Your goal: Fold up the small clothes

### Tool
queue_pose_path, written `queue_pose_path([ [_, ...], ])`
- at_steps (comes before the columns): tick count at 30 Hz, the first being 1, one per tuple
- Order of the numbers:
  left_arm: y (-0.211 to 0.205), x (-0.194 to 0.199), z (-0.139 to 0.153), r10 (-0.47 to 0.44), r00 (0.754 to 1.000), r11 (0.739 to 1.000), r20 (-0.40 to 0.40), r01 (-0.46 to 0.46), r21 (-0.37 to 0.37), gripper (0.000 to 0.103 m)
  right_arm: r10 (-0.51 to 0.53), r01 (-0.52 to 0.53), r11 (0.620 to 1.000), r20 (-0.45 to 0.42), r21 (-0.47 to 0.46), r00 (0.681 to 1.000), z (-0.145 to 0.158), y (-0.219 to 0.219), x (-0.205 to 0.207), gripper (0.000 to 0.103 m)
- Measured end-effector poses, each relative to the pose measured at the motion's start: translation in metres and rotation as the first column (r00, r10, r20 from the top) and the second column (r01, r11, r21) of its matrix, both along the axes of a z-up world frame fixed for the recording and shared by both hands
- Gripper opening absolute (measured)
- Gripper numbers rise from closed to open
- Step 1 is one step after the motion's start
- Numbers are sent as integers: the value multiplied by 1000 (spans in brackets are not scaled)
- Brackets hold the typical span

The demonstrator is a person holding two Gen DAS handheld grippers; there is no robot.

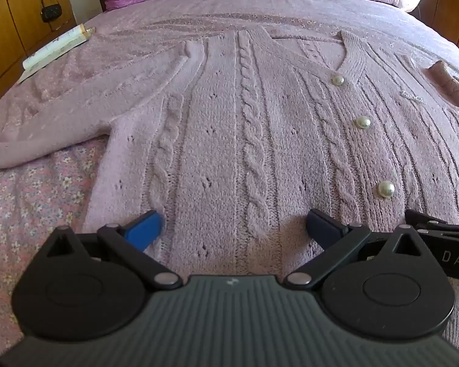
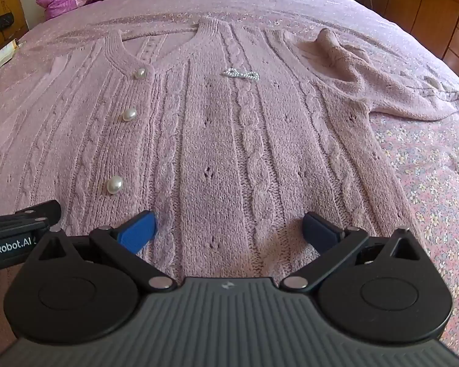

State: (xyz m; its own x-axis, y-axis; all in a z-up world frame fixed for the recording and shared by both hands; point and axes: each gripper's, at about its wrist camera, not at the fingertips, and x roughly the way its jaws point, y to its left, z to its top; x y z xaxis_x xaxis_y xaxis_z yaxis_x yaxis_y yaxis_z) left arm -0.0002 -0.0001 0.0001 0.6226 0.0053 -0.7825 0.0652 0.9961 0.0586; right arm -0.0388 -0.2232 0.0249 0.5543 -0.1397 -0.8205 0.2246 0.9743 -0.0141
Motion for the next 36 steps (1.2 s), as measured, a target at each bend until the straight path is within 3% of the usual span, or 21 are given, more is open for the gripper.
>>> queue_pose_path([
  [36,0,1,-1,-1,1000,1000,-8,1,6,103,-1,1,1000,-1,1,1000,0,0,1,103],
])
